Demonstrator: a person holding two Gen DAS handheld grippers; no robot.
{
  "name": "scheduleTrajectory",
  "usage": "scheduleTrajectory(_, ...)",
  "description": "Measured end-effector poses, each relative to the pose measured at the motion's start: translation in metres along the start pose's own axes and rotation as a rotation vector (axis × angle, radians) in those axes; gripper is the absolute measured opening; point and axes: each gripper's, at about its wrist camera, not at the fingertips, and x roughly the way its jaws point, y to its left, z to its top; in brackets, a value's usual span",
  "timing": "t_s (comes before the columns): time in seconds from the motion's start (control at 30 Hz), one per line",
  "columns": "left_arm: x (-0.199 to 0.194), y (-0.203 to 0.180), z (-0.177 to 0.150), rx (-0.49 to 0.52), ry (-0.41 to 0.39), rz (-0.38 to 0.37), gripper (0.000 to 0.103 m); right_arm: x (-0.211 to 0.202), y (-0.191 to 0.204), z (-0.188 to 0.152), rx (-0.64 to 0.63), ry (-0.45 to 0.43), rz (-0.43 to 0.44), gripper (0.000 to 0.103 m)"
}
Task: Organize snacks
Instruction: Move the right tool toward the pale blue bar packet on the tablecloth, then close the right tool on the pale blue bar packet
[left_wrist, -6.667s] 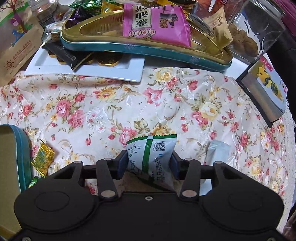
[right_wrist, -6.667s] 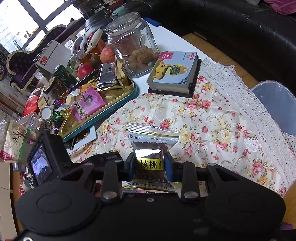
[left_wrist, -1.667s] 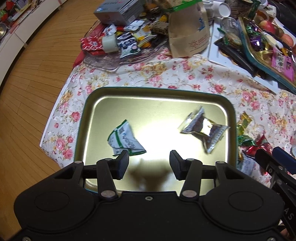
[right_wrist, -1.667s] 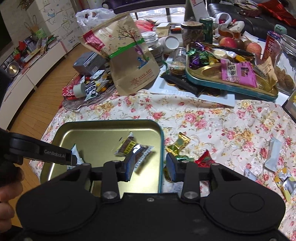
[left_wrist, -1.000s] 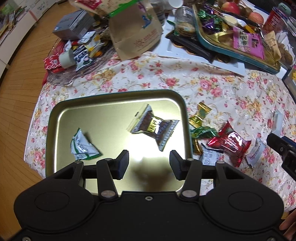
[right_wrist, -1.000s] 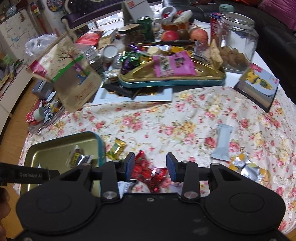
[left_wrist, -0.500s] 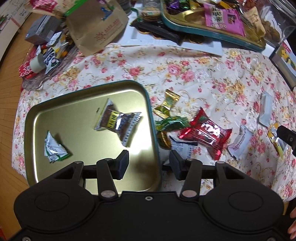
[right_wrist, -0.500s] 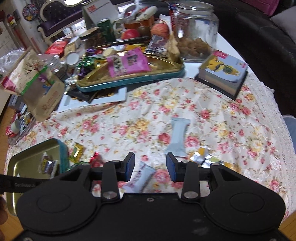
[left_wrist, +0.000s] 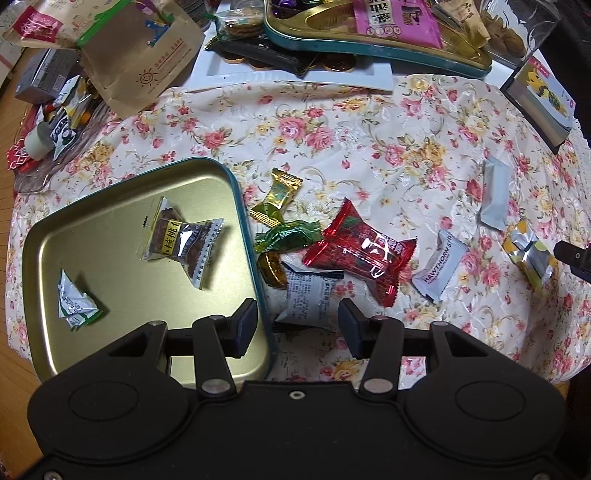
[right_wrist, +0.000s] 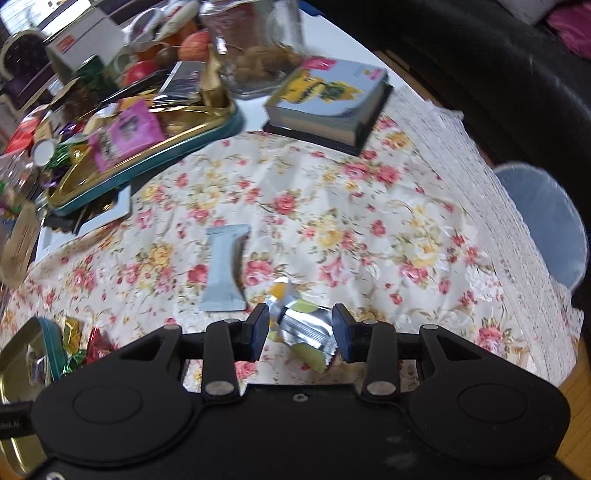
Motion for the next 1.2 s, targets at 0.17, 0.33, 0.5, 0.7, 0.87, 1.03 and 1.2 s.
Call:
scheduleTrajectory(0.17,-0.001,-0.001,0.001,-0.004,0.005,-0.01,0.056,0.015,-0.013,0.002,0.075,0.053,-0.005,0.04)
scheduleTrajectory(0.33,-0.002,0.001,0.0,-0.012,0.005,-0.013,0.056,0.015,-0.006,0.001,0.068,0.011,-0.002,0.04)
scheduleTrajectory(0.5,-0.007,0.004,0.0,-0.028,0.0,-0.03,0.056,0.012,0.009,0.008,0.087,-0.06,0.048,0.04)
scheduleTrajectory(0.7,-0.017,0.013,0.0,-0.062,-0.014,-0.061,0.056,0.019,0.04,0.017,0.052,-0.118,0.072,0.04)
scheduleTrajectory(0.87,-0.027,0.025,-0.001,-0.092,-0.029,-0.095,0.056,0.038,0.062,0.017,0.034,-0.106,0.049,0.04)
scheduleTrajectory(1.03,-0.035,0.038,-0.003,-0.12,-0.053,-0.101,0.056,0.059,0.076,0.012,0.015,-0.086,0.002,0.04)
scheduleTrajectory(1.2,-0.037,0.05,-0.004,-0.15,-0.055,-0.1,0.056,0.075,0.084,0.011,-0.001,-0.081,-0.039,0.04)
